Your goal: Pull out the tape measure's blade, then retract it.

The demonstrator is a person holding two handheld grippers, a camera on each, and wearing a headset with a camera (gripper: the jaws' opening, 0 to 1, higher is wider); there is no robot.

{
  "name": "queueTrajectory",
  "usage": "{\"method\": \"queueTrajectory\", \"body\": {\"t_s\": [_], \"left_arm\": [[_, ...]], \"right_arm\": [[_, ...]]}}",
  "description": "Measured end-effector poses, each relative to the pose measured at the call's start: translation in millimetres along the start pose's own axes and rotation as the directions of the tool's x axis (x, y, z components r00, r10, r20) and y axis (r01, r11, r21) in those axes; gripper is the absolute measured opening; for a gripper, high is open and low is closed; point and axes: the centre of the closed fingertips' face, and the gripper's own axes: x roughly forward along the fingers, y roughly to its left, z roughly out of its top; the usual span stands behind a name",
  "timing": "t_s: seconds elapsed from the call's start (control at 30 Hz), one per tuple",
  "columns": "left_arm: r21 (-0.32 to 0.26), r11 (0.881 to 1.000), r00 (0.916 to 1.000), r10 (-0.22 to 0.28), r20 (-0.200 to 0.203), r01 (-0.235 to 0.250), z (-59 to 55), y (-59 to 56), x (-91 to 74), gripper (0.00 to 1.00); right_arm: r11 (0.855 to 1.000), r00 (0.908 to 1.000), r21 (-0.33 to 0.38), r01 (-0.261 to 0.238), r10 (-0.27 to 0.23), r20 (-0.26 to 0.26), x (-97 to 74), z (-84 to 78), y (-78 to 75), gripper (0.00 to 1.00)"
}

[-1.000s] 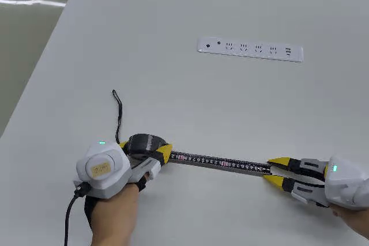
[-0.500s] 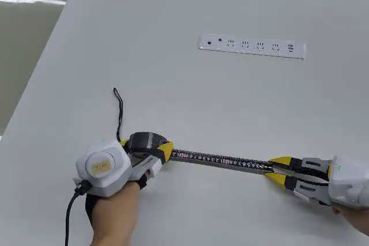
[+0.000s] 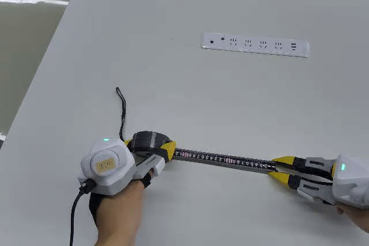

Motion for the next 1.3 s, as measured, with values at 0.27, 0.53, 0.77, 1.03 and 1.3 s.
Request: {"method": "queueTrajectory", "body": {"t_s": [0.27, 0.53, 0.77, 1.03, 1.3], "left_arm": [[-0.001, 1.000, 1.0000, 0.007, -0.003, -0.007, -0.1, 0.1, 0.0, 0.58], [0.001, 1.000, 0.9999, 0.014, 0.006, -0.014, 0.2, 0.5, -1.0, 0.57], [0.002, 1.000, 1.0000, 0.010, 0.001, -0.010, 0.7, 0.3, -0.9, 0.57], [-0.001, 1.000, 1.0000, 0.010, 0.000, -0.010, -0.1, 0.0, -0.7, 0.57], [-0.002, 1.000, 1.0000, 0.006, 0.000, -0.006, -0.2, -0.4, -0.9, 0.57]], "right_arm": [[1.000, 1.0000, -0.001, 0.000, 0.000, -0.003, 0.3, -0.7, 0.0, 0.11], [1.000, 0.9999, -0.025, -0.008, 0.008, -0.010, 6.0, 2.1, 4.1, 0.11], [1.000, 0.9998, -0.029, -0.012, 0.012, -0.014, 11.4, 4.9, 4.7, 0.11], [0.999, 0.9996, -0.036, -0.024, 0.023, -0.013, 18.6, 8.7, 7.8, 0.11], [0.999, 0.9992, -0.038, -0.039, 0.039, -0.008, 31.4, 14.4, 9.9, 0.11]]}}
